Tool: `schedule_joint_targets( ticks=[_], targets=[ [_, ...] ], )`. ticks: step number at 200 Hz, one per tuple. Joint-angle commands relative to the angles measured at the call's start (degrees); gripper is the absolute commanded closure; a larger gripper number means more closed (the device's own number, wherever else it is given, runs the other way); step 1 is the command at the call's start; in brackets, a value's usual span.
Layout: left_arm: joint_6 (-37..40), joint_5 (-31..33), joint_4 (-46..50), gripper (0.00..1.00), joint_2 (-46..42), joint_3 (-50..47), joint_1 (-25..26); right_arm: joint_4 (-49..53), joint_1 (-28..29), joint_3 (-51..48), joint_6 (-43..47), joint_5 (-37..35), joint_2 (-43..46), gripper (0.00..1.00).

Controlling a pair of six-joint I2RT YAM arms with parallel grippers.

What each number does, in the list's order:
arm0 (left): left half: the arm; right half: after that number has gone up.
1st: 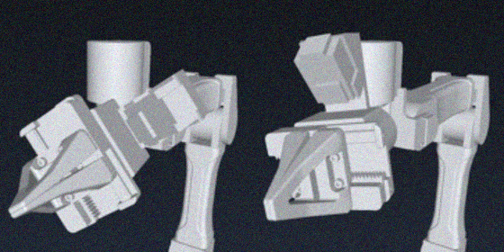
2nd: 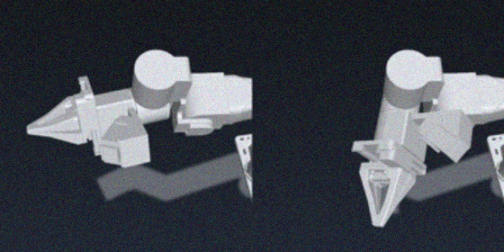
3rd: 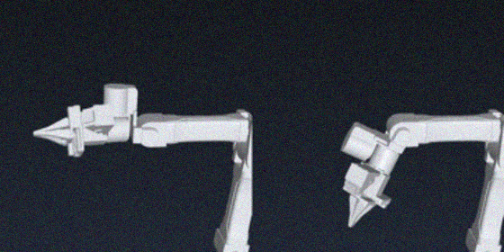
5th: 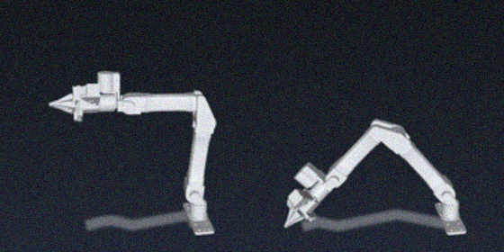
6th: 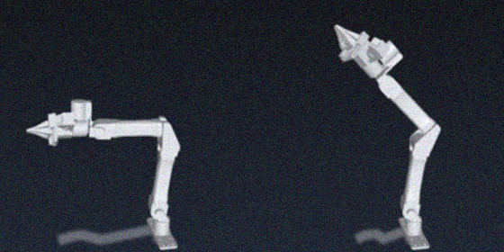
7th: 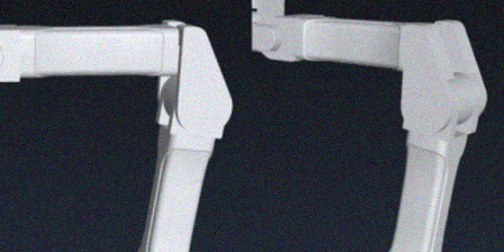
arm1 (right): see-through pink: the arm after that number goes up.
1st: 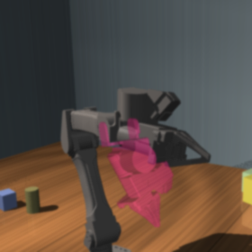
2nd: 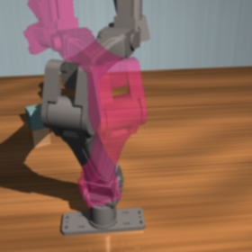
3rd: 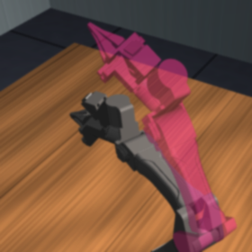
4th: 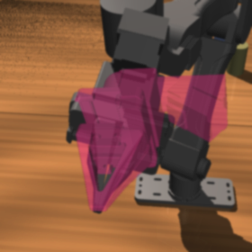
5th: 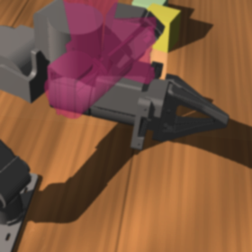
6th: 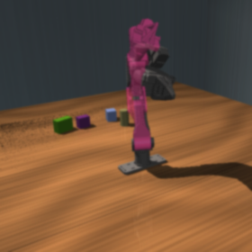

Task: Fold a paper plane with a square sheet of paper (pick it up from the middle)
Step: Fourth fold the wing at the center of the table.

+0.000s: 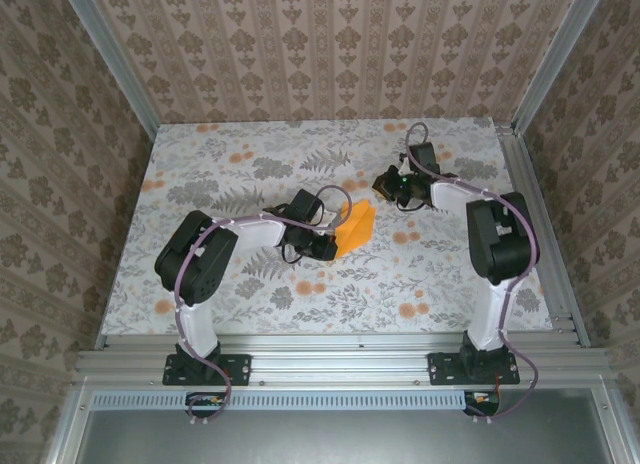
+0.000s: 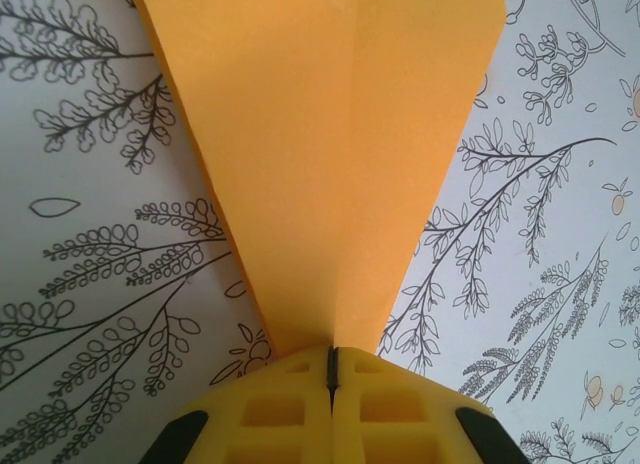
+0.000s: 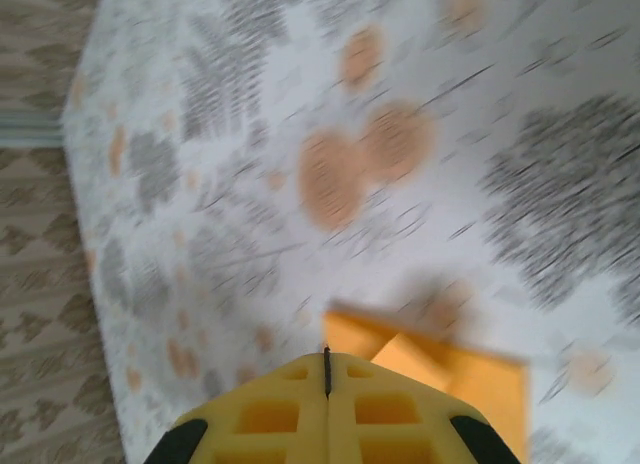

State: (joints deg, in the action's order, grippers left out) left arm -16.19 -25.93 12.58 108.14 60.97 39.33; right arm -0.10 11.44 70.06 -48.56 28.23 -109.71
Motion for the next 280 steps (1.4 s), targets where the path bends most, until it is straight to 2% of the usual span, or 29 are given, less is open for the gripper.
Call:
schedule_joint_targets(
  ticks=[1, 33, 68, 117, 172, 280],
  targets=[
    [1.0, 1.0, 8.8, 0.94, 3.7, -1.3, 0.2, -4.6, 4.1, -5.9, -3.5, 2.5, 3.9, 0.93],
    [0.6, 0.4, 8.6, 0.94, 3.5, -0.9, 0.3, -9.4, 10.1, -10.5, -7.1, 1.1, 3.4, 0.93],
    [0.2, 0.3, 8.4, 0.93, 2.5, -1.3, 0.3, -12.9, 12.0, -12.2, -9.3, 0.4, -0.8, 0.93],
    [-0.5, -0.1, 7.5, 0.93, 1.4, -2.6, 0.4, -11.2, 12.1, -11.4, -7.5, -0.2, -4.8, 0.93],
    [-1.0, 0.2, 7.2, 0.93, -0.5, -5.0, 1.1, -4.7, 11.3, -10.5, -3.4, -3.9, -6.8, 0.93],
    [-2.7, 0.5, 7.1, 0.94, -6.0, -11.8, 2.6, -3.6, 9.3, -11.4, -1.2, -4.5, -8.7, 0.94]
  ],
)
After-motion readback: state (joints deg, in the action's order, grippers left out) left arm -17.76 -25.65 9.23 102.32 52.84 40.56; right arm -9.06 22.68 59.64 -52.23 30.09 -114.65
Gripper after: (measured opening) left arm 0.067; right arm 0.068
